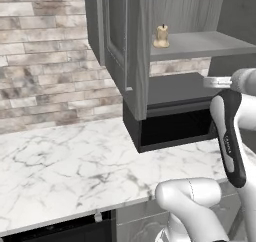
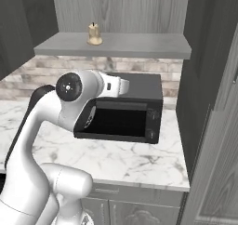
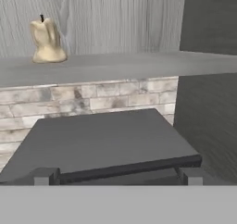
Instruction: Get the candle and the liquor from the cabinet and move them to the dining counter.
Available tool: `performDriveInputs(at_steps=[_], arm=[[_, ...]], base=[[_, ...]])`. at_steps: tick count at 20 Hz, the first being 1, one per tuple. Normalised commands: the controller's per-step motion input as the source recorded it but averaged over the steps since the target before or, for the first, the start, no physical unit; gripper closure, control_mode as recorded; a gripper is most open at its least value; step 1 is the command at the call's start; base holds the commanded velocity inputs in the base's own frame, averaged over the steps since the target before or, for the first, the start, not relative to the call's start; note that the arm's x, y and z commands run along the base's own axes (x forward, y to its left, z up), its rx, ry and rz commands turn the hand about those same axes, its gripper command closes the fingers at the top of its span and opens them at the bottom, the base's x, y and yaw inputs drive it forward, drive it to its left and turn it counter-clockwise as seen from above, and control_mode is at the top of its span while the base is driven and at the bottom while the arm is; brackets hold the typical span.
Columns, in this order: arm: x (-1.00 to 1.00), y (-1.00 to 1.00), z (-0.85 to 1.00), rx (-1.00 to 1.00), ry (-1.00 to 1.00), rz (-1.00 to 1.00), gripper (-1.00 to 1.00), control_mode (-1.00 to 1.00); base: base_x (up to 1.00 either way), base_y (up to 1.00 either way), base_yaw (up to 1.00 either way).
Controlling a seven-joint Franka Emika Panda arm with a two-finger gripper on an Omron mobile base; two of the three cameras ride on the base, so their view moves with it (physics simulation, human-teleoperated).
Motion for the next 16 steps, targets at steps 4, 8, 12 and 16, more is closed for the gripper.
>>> performDriveInputs(at_steps=[4, 8, 12, 16], arm=[[-0.07, 0.06, 0.28, 0.0, -0.27, 0.15, -1.0, -1.0], [-0.09, 0.12, 0.43, 0.0, -0.21, 0.13, -1.0, -1.0], [-0.09, 0.26, 0.62, -0.01, -0.11, 0.1, -1.0, -1.0], [-0.17, 0.39, 0.72, -0.07, -0.04, 0.07, -1.0, -1.0]], base=[[0.0, 0.0, 0.0], [0.0, 0.0, 0.0], [0.0, 0.0, 0.0], [0.0, 0.0, 0.0]])
